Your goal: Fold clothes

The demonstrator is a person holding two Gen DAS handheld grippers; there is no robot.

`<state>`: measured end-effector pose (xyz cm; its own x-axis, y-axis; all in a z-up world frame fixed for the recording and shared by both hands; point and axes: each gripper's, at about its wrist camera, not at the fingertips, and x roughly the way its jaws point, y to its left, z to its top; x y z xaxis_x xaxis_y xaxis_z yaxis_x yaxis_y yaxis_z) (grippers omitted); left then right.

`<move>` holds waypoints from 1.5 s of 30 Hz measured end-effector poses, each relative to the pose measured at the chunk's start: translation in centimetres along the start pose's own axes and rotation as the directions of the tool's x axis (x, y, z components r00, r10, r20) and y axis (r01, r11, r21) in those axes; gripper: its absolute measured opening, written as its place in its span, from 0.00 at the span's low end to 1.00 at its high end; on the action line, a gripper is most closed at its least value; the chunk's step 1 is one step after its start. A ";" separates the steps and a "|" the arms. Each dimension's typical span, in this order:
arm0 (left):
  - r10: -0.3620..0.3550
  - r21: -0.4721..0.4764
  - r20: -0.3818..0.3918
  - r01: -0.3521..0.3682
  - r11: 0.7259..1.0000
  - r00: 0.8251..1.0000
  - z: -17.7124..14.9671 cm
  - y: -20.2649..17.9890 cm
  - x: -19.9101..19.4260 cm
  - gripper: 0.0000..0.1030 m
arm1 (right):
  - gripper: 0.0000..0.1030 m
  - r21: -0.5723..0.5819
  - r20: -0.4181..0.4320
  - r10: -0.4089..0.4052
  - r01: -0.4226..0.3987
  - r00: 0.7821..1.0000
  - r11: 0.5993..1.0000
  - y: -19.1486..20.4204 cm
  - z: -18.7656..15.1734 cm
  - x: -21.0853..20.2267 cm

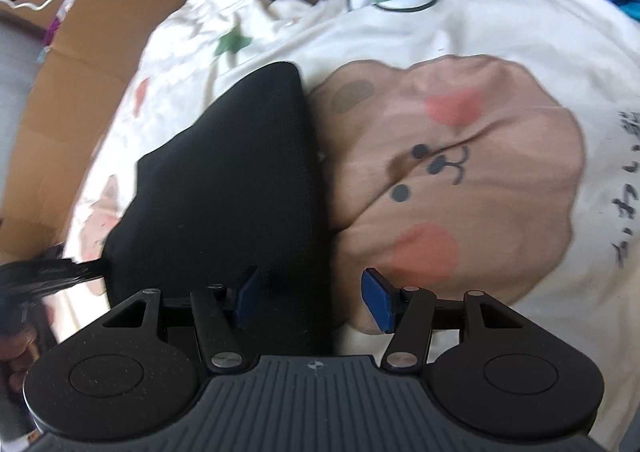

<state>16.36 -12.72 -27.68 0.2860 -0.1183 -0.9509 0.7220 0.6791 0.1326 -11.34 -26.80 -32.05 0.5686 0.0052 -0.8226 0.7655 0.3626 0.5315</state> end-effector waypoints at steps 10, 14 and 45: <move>0.015 -0.016 -0.027 -0.016 1.000 1.000 -0.1 0.0 1.2 0.02 | 0.24 0.065 0.005 0.048 -0.048 0.999 0.997 -0.7 0.8 0.9; 0.021 -0.016 -0.048 -0.022 1.000 0.999 0.3 -0.2 1.8 0.03 | 0.25 0.091 0.020 0.067 -0.069 0.998 0.993 -0.6 1.1 1.3; -0.079 -0.084 -0.009 0.078 0.993 0.997 -0.3 1.9 3.1 0.03 | 0.09 0.178 -0.019 0.241 -0.234 0.970 0.956 -4.1 2.6 4.6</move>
